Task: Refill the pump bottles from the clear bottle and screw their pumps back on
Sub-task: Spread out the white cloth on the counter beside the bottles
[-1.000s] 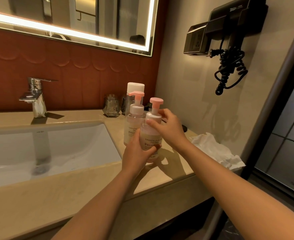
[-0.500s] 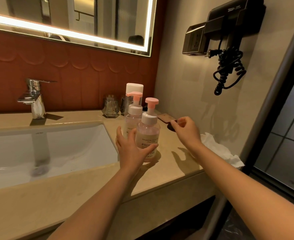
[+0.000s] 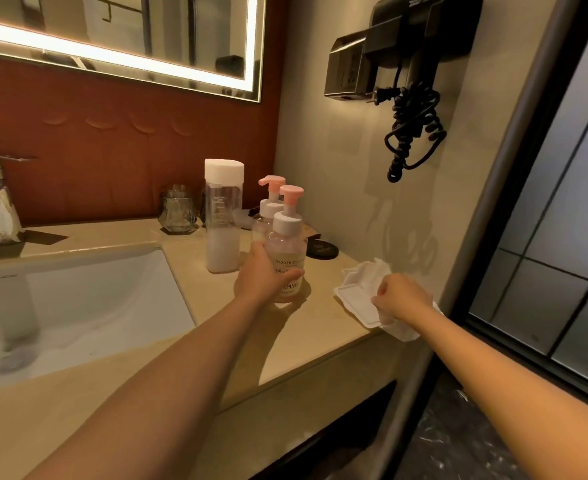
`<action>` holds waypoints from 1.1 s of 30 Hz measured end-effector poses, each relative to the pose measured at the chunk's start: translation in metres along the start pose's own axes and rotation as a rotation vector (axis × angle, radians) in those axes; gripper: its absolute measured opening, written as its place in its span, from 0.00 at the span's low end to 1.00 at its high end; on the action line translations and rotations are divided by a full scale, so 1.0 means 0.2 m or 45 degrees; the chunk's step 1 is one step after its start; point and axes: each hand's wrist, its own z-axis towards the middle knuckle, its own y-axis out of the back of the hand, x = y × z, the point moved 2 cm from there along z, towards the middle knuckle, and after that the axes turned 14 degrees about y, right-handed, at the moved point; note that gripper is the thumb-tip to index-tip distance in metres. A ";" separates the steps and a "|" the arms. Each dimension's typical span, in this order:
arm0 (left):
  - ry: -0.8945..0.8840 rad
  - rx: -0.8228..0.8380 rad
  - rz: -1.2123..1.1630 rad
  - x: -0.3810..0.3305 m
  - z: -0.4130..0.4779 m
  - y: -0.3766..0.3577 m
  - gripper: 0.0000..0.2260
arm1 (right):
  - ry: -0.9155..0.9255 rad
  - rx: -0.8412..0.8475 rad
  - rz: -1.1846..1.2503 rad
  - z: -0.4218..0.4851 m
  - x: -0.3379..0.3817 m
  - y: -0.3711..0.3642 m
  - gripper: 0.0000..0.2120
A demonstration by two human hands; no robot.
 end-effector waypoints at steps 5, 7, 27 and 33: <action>0.090 0.003 -0.029 -0.05 0.05 -0.10 0.32 | 0.106 0.022 0.153 -0.01 -0.04 0.02 0.07; 0.145 -0.134 -0.074 -0.02 0.00 -0.10 0.32 | 0.140 0.088 0.197 -0.01 -0.06 0.03 0.09; -0.200 -0.242 0.372 0.20 -0.31 0.34 0.08 | 0.309 0.040 1.125 -0.30 0.45 0.08 0.08; -0.229 0.081 0.599 0.13 -0.38 0.14 0.12 | 0.433 -0.024 0.349 -0.19 0.32 0.01 0.12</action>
